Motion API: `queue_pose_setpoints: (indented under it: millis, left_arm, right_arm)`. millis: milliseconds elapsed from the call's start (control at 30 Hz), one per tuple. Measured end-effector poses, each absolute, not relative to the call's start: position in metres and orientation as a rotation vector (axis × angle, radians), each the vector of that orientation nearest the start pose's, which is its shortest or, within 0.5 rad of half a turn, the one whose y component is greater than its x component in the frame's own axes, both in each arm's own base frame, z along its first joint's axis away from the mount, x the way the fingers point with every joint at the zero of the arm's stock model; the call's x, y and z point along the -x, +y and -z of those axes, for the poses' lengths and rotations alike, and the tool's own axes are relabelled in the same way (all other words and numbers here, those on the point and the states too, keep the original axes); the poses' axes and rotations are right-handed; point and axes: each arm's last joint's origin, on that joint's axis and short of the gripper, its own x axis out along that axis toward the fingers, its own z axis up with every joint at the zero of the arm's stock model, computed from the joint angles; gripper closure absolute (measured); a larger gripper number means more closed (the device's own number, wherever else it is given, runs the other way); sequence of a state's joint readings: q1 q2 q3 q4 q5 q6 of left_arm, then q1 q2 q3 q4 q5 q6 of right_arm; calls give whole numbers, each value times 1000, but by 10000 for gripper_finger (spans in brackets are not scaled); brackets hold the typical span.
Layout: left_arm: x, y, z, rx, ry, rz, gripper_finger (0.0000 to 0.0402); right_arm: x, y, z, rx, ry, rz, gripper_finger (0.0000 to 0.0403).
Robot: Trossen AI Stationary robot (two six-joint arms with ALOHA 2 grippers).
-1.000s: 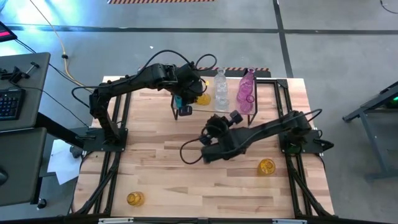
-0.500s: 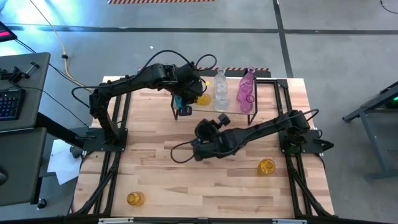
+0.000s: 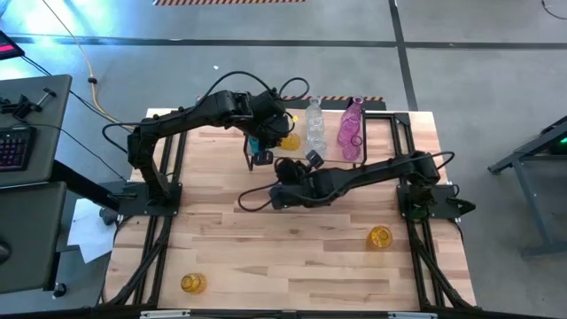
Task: Sort vases onto shelf
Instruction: Put the top left yellow vase on the shelf
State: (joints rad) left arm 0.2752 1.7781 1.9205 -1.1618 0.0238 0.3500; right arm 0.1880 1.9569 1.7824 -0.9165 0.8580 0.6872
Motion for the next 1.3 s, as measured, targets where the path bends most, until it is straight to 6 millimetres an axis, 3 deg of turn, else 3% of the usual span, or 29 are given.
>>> queue_pose_setpoints:
  millis: [300,733,900,1133,1300]
  left_arm:
    - [-348,99,-371,-229,1045,-15,376]
    - [-348,94,-370,-262,1051,32,375]
    - [-351,93,-363,-260,1094,58,375]
    - [-351,94,-361,-255,1108,58,374]
    - [-350,93,-360,-251,1116,60,375]
  right_arm:
    - [-391,67,-315,-87,638,842,346]
    - [-387,66,-316,-79,654,857,346]
    - [-389,52,-303,-82,605,960,346]
    - [-392,52,-277,-104,548,997,346]
    - [-394,50,-269,-108,523,999,346]
